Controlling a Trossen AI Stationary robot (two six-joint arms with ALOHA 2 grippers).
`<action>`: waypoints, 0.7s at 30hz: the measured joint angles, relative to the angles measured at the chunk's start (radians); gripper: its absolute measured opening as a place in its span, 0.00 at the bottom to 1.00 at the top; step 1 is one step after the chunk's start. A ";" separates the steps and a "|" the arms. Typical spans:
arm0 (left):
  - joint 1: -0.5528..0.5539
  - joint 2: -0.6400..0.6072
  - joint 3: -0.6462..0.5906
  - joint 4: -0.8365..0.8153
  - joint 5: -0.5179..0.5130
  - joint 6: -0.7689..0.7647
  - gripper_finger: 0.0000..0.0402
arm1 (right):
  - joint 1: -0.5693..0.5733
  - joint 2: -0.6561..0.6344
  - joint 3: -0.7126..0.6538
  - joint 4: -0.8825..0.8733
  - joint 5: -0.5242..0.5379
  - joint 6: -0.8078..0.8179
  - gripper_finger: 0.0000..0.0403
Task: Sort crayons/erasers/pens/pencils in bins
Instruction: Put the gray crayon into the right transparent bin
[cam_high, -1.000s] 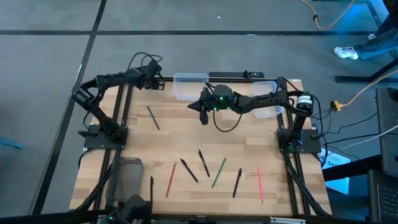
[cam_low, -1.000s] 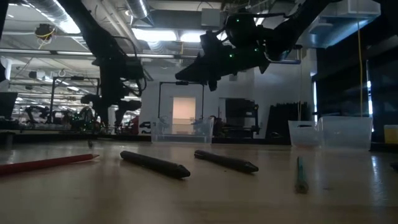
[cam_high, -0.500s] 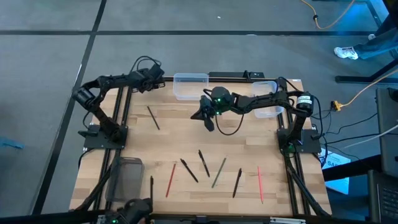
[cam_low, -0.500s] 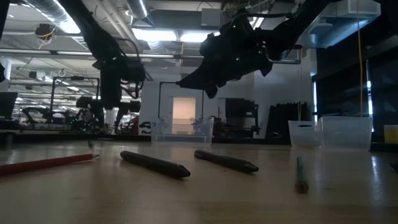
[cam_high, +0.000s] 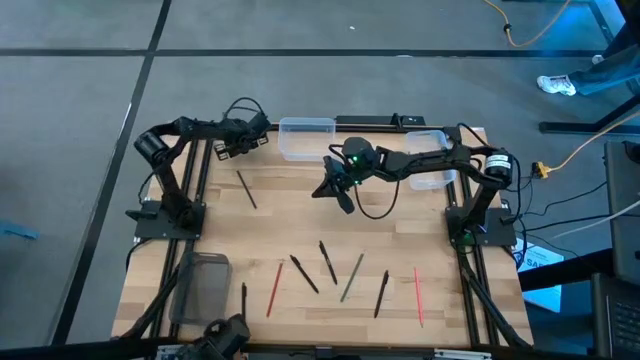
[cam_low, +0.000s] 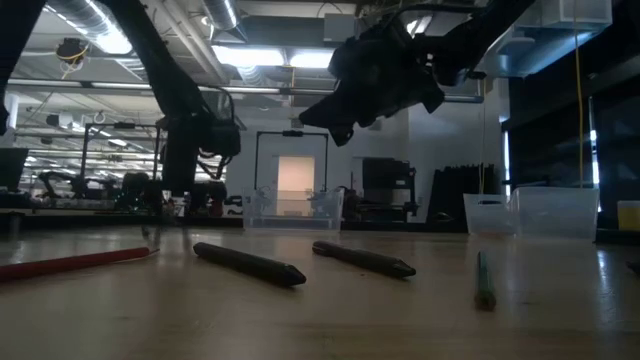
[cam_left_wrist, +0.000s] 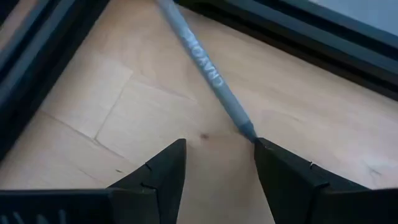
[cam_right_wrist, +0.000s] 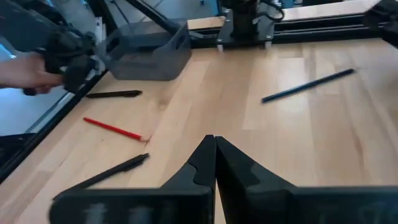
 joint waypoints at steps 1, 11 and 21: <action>0.002 0.006 0.001 0.004 -0.004 -0.017 0.46 | 0.000 -0.002 0.000 -0.005 -0.010 -0.002 0.03; 0.000 -0.002 0.000 0.046 -0.011 -0.041 0.46 | 0.000 -0.003 -0.035 -0.023 -0.040 -0.033 0.03; -0.010 -0.122 0.000 0.040 0.003 0.240 0.46 | -0.029 -0.003 -0.069 -0.001 -0.039 -0.033 0.03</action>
